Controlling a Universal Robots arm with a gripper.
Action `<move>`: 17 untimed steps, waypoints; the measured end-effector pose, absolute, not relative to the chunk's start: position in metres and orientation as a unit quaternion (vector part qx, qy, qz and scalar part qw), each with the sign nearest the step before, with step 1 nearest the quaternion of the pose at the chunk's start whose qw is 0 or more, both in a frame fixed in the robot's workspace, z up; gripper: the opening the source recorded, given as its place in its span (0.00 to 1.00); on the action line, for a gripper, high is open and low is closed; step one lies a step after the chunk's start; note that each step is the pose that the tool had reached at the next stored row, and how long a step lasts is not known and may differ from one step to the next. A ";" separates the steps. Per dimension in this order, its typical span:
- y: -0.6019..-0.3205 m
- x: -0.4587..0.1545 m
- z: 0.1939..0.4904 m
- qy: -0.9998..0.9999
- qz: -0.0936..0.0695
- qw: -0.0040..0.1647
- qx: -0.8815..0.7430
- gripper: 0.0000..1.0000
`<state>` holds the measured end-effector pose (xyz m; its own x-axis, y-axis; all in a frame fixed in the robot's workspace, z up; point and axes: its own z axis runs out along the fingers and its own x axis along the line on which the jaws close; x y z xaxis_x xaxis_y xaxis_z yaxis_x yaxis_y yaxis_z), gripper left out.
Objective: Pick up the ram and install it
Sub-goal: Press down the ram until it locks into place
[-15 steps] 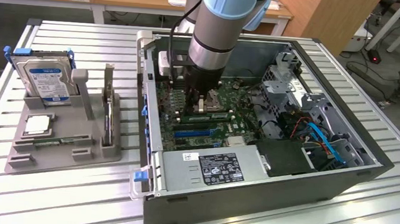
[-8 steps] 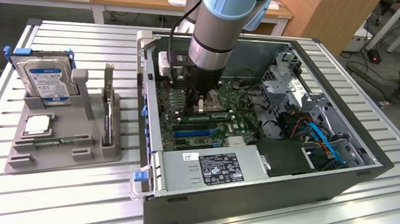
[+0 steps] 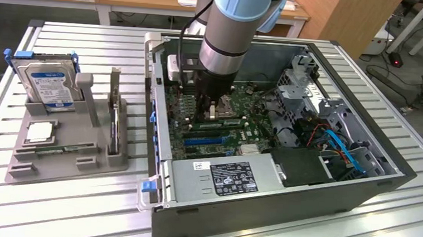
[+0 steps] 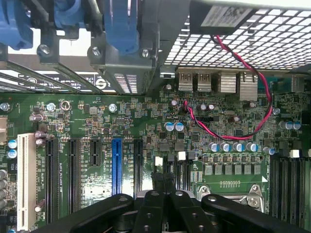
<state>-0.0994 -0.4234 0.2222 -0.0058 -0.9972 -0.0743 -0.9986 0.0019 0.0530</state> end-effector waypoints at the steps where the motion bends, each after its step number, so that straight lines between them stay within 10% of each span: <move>1: -0.423 -0.099 0.222 0.708 0.045 0.008 -0.705 0.09; 17: -0.423 -0.099 0.236 0.708 0.045 0.008 -0.705 0.09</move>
